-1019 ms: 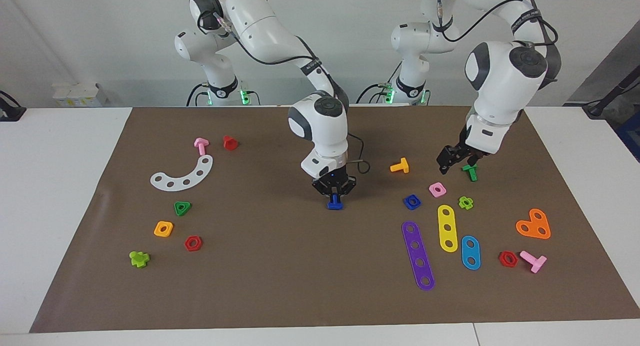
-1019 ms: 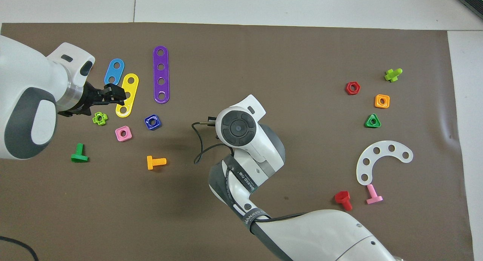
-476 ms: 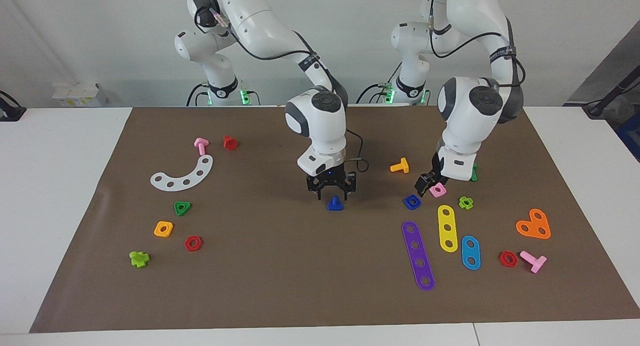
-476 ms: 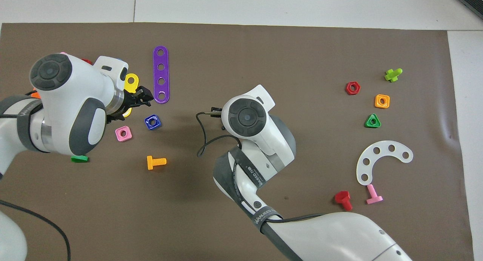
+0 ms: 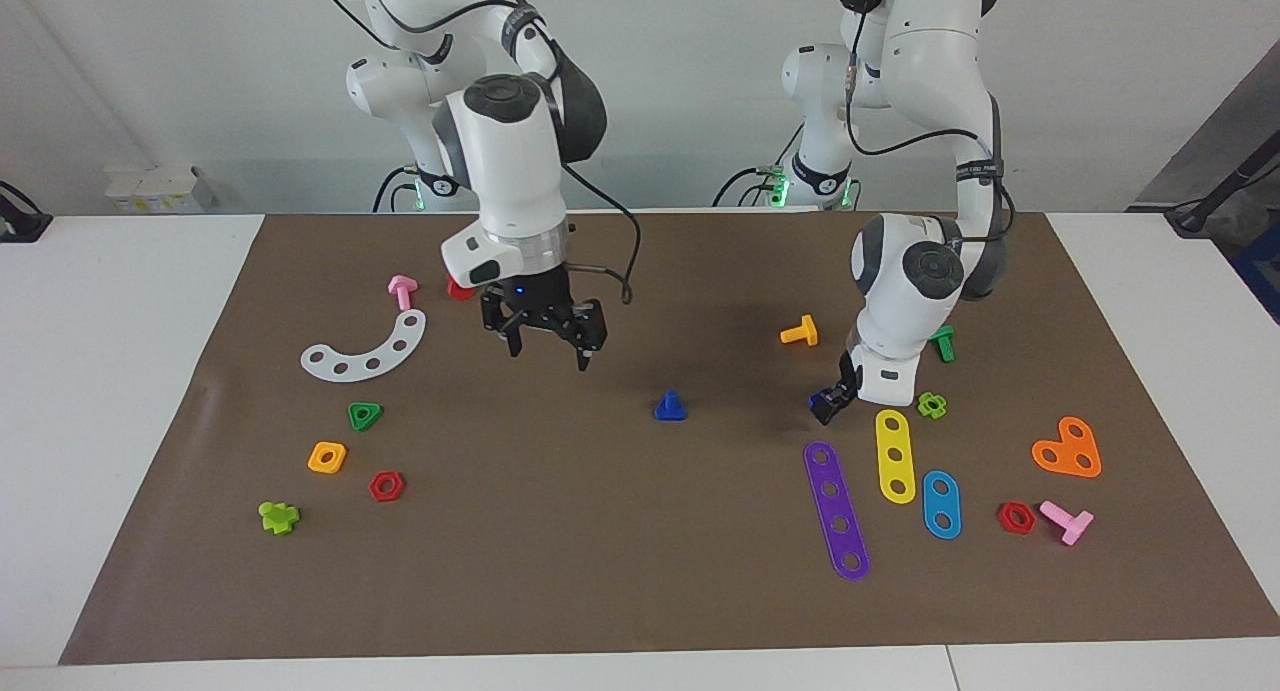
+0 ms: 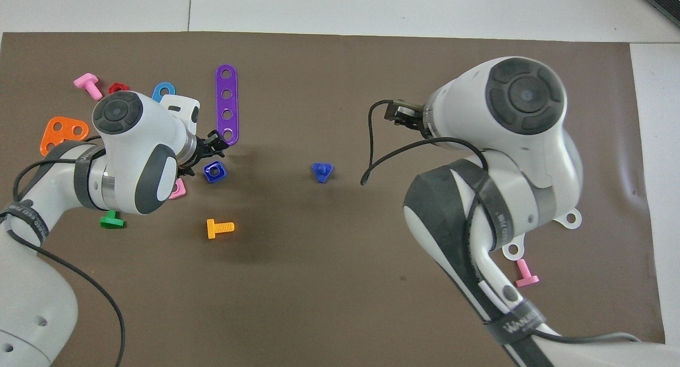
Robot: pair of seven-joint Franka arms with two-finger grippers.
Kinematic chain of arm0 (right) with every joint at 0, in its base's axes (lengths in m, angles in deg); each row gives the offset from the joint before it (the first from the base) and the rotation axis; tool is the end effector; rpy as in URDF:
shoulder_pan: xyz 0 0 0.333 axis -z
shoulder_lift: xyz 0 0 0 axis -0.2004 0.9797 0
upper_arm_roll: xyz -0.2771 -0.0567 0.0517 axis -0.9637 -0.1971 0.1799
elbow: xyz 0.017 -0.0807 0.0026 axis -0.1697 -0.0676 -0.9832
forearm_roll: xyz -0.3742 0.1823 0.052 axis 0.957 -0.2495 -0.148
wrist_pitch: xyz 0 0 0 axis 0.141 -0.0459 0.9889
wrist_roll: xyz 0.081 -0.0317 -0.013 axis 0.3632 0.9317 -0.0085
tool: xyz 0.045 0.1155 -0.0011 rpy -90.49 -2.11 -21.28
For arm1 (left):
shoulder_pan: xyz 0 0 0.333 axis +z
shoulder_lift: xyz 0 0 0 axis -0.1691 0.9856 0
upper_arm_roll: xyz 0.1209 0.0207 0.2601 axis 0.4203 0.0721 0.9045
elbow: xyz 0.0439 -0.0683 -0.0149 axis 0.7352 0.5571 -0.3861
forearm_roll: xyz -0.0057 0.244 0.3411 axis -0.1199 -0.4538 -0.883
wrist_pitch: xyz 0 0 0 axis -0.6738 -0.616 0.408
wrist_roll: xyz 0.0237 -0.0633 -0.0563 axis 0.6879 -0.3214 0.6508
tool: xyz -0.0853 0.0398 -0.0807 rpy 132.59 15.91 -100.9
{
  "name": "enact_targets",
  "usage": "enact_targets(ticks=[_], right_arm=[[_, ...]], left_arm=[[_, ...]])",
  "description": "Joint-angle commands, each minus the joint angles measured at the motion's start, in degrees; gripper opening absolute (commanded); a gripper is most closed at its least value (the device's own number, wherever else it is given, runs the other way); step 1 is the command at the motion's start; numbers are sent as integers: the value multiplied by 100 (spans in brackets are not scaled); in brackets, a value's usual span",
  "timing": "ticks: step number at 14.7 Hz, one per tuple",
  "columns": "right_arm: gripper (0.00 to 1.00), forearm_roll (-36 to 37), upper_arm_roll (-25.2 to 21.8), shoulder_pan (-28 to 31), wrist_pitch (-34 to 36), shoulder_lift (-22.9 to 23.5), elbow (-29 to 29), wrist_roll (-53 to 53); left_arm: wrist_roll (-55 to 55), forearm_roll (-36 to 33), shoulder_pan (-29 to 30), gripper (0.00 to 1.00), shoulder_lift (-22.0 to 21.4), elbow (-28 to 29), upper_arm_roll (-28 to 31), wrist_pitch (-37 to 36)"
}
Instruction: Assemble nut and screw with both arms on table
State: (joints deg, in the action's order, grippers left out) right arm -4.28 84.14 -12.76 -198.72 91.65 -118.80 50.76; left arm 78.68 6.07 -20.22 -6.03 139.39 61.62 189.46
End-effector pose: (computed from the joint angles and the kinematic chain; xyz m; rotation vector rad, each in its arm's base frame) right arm 0.6267 0.2316 0.4652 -3.0417 0.5041 -0.2869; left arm 0.6086 -0.1490 0.2493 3.0123 0.7922 -0.0292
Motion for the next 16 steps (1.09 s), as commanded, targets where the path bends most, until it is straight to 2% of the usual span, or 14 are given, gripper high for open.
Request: enact_targets(ticks=[1,5,9,12,16], right_arm=[[100,37,85,524,639,-576,-296,-820],[100,-192,85,1156,1353,-1227,-735,-1795],[100,-201,85,1807,1889,-1465,-727,-2719],[100,-209,85,2186,2004,-1457,-473,-3397],[100,-201,76,2239,2829,-1282,230,-3442]], left_arm=[[152,-165,-112,80,-102,248,87,189],[169,-165,-270,72,-120,344,87,136],[169,-165,-367,64,-137,362,96,66],[161,-174,-367,57,-137,388,96,48],[134,-306,-314,42,-137,380,96,39]])
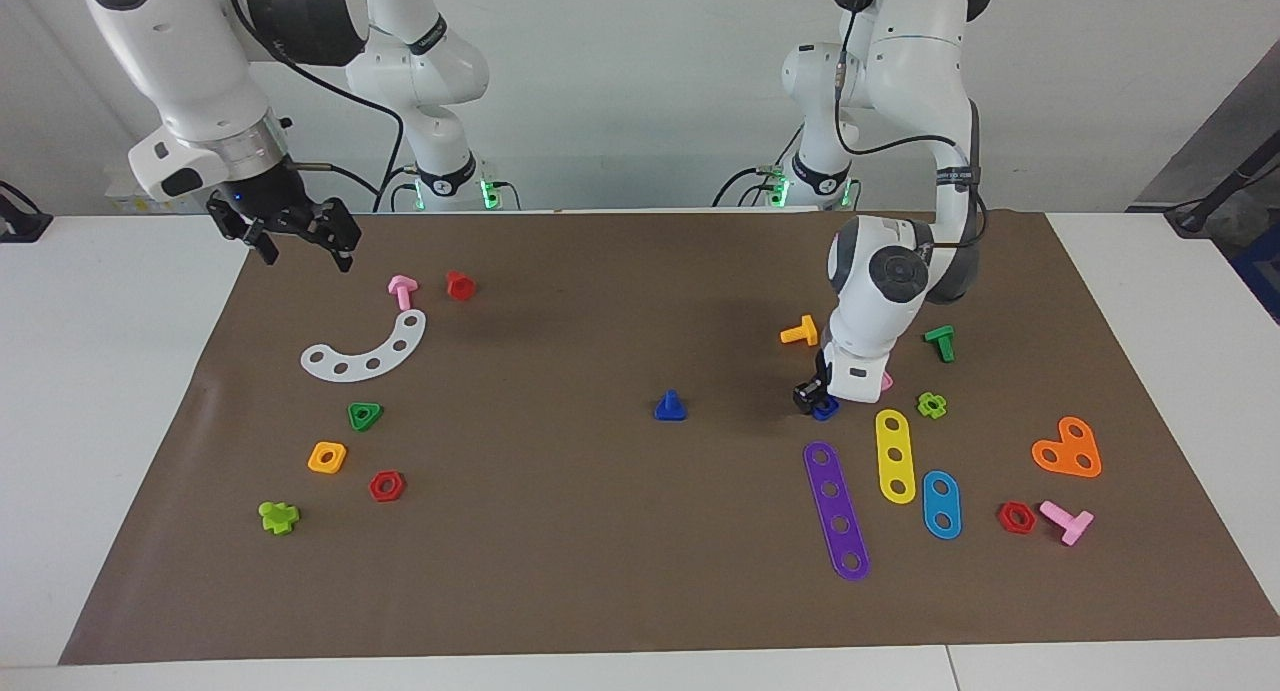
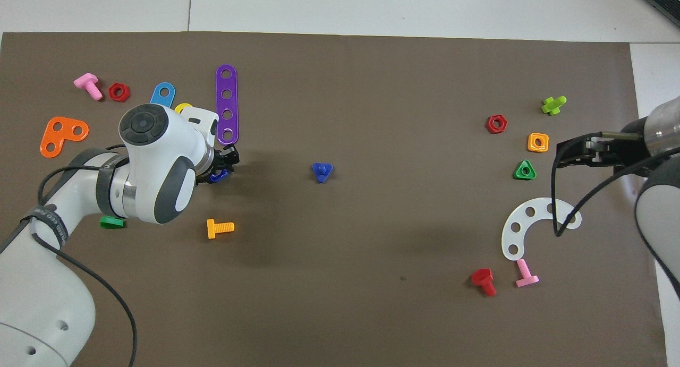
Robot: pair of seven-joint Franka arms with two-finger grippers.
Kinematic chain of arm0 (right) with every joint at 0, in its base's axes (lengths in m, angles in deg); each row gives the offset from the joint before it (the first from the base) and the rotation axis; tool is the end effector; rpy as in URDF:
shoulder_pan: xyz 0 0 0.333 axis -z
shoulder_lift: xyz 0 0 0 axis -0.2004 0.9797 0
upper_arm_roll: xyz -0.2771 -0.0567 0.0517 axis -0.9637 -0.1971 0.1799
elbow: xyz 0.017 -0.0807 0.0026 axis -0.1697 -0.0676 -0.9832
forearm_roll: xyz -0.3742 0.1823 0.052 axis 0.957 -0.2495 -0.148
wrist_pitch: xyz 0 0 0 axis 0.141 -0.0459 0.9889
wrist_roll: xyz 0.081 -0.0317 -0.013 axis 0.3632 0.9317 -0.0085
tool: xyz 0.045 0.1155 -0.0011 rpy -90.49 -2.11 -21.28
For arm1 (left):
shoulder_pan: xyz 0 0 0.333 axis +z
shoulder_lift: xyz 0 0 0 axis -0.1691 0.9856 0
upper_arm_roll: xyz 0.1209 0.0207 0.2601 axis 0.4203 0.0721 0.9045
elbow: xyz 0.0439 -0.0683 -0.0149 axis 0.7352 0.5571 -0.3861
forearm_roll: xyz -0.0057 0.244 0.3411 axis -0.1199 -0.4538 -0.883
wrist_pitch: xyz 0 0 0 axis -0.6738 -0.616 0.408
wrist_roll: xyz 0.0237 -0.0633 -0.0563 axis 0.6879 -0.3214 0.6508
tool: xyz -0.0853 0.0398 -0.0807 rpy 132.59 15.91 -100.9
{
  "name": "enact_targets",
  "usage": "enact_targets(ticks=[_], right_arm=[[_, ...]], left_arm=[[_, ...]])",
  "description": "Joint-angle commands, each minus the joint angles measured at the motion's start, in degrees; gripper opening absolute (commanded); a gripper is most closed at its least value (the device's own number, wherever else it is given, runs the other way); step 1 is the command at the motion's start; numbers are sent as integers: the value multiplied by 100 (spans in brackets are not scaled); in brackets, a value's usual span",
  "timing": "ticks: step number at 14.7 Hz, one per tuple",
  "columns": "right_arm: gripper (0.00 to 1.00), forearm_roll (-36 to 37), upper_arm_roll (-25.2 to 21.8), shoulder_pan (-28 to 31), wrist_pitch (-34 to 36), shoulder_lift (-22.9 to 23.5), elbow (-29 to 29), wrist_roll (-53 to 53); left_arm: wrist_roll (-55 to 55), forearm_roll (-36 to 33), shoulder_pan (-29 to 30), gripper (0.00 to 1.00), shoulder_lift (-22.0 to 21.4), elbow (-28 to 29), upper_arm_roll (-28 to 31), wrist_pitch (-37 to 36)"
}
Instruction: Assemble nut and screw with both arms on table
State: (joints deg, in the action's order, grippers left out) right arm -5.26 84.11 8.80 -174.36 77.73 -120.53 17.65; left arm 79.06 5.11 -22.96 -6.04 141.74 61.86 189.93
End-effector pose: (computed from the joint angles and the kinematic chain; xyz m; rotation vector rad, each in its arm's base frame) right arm 0.5716 -0.0165 0.5592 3.1086 -0.2244 -0.0446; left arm 0.5893 -0.1716 0.2317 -3.0540 -0.7247 0.0642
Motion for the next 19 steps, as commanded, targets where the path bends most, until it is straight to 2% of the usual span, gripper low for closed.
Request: enact_targets(ticks=[1,4,8,14,19], right_arm=[[100,-102,79,82,421,147,430,-131],[100,-102,79,65,360,77,203,-289],[100,-15,122,12,255,129,289,-316],[100,-49,140,21,149,147,404,-290],[100,-94,96,91,140,130,360,-298]], left_arm=[[78,-227,-31,38,-136,110,72,-16],[52,-420,-4,23,-75,-284,63,-358],[61,-412,-258,13,180,-1083,36,-710],[105,-95,-1075,13,531,-2086,36,-921],[105,-51,-1612,13,839,-2481,36,-1044]])
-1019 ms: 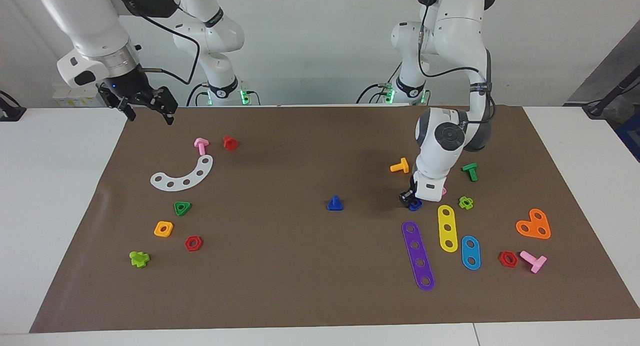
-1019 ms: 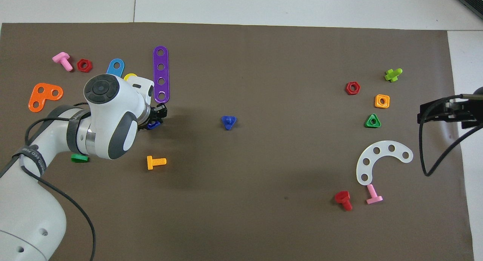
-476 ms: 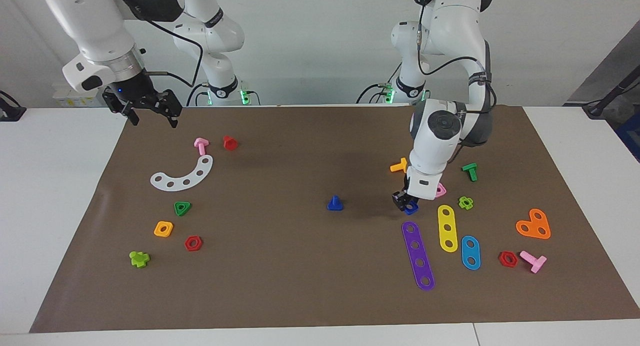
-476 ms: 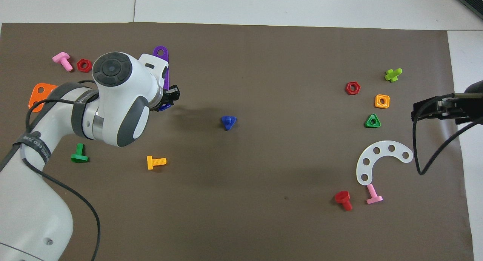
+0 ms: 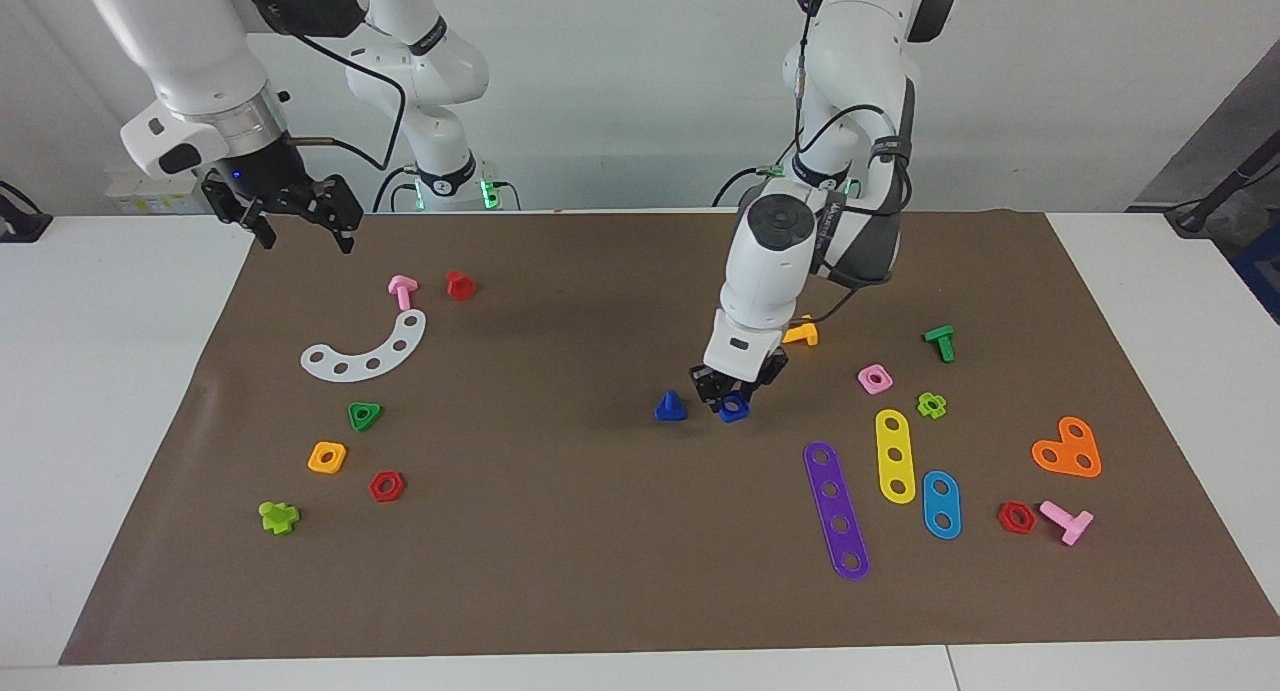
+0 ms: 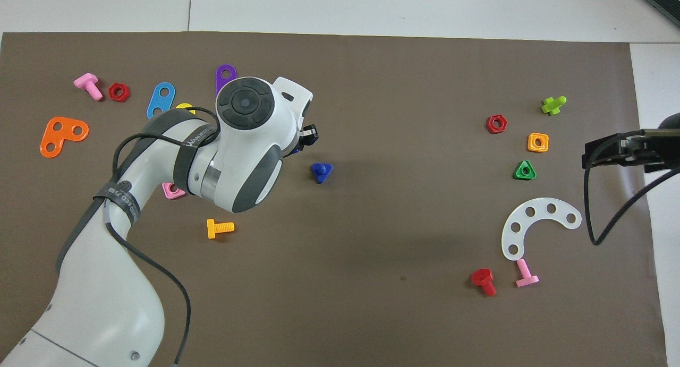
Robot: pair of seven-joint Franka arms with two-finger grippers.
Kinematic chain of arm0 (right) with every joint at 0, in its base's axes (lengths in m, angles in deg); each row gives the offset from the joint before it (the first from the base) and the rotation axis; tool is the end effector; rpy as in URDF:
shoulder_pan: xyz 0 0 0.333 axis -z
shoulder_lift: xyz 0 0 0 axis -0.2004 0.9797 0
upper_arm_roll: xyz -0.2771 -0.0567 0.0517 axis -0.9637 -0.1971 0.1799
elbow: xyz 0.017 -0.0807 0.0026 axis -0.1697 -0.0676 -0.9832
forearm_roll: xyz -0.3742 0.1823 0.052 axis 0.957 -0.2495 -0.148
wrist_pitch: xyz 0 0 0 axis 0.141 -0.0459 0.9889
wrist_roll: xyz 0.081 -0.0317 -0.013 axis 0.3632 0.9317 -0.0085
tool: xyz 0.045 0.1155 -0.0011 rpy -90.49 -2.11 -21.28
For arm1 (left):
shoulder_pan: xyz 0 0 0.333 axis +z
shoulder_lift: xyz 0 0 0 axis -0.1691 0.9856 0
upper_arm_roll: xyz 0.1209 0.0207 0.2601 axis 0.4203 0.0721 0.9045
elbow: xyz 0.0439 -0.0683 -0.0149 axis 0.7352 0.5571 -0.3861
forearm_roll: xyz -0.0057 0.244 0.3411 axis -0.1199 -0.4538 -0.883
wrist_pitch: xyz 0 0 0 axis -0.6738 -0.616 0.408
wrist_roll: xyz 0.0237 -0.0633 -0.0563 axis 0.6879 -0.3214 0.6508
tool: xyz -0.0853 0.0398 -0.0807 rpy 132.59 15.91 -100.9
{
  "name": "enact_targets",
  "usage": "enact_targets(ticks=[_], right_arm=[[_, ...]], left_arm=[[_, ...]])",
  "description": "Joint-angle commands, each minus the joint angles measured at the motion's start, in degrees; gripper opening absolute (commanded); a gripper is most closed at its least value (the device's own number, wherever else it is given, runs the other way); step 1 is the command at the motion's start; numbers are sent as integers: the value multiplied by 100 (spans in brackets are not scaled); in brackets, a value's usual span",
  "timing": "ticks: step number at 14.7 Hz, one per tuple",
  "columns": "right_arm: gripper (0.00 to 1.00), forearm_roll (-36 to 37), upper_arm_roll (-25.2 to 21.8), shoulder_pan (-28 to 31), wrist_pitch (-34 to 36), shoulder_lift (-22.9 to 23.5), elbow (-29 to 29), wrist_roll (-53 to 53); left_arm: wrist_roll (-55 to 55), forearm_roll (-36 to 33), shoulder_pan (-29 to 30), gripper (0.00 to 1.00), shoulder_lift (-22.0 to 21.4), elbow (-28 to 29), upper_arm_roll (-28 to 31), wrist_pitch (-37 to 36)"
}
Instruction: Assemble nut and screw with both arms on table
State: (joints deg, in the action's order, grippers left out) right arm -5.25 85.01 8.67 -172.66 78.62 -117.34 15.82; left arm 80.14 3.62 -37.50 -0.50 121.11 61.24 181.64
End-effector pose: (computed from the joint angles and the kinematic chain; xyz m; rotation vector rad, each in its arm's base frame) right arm 0.5748 -0.0061 0.5756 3.1124 -0.1481 -0.0284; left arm 0.5965 -0.3579 0.3256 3.0687 0.3254 0.0964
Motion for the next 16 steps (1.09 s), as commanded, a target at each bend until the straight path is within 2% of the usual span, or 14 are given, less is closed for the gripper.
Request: enact_targets(ticks=[1,9,16], right_arm=[[100,-94,6,113,-38,22,7,-115],[100,-94,6,122,-65,-22,-108,-133],[100,-94,6,113,-56,-30,-108,-115]], left_arm=[[-3,106,-246,13,381,-542,90,-303],[-3,168,-475,11,417,-613,81,-681],[-3,282,-589,10,417,-561,81,-541]])
